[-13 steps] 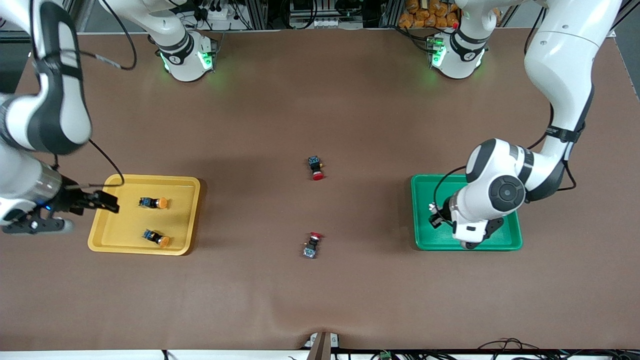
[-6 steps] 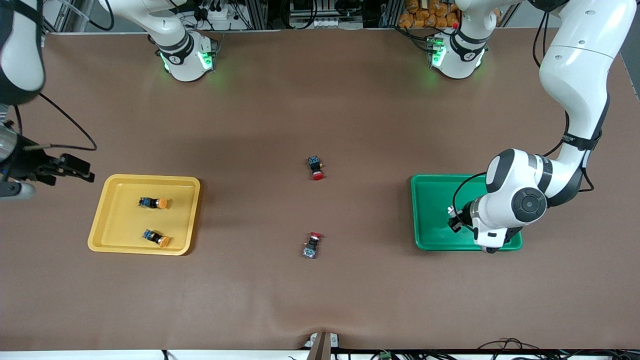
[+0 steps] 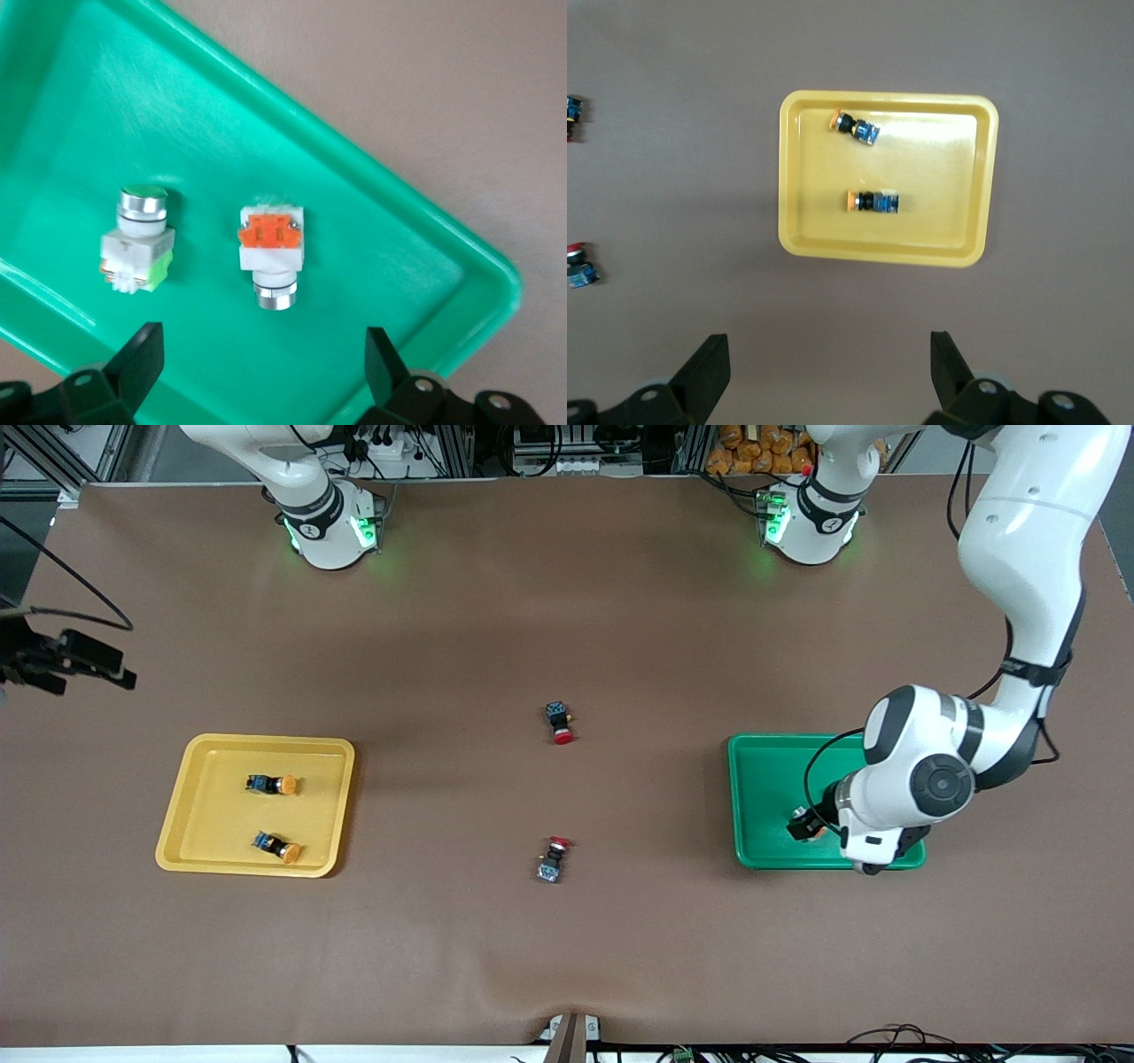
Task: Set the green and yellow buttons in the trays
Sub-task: 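Release the white button in the green tray while the right gripper withdraws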
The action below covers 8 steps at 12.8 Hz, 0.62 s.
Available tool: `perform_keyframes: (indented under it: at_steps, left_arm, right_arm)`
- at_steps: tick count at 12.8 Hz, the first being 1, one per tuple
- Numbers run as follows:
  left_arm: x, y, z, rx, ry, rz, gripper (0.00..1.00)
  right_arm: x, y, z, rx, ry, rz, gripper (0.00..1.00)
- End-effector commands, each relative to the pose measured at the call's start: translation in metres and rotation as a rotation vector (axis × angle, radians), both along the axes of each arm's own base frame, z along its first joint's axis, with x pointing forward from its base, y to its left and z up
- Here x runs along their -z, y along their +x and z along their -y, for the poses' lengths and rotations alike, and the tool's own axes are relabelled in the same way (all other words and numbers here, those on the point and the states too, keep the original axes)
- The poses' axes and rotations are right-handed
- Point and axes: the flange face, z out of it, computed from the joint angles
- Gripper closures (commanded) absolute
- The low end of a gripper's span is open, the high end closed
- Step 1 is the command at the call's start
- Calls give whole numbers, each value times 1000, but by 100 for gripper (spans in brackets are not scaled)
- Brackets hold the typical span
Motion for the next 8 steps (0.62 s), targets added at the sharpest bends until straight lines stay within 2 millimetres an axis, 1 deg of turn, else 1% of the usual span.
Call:
perform_keyframes:
  at_steps: [1,2,3,4,5,6,7,8]
  left_arm:
    - [-89,-8,-3,84,55,85,0]
    - [-128,-12,-3,96,74,136,0]
    - [-155,-20,-3,132,96,144,0]
    - [-184,-24,-5,175,110,160,0]
    - [-209,-29,-10,190,113,146,0]
    - [-244,-35,-36,152,64,134,0]
    - [-273,-37,-55,171,15,135,0]
    - [-289,-43,-60,216,11,101,0]
  right_arm:
    - [-12,-13,-3,42,-16,-13,0]
    - [-19,-16,-2,42,-16,-8,0]
    - [-32,-21,-3,41,-16,2,0]
    - [-39,-24,-1,43,-22,2,0]
    - [-41,-24,-4,51,-26,-3,0]
    - [-40,-26,-6,93,-27,-28,0]
    - [-38,-29,-9,110,-28,-51,0]
    - [-39,-30,-9,110,-30,-52,0]
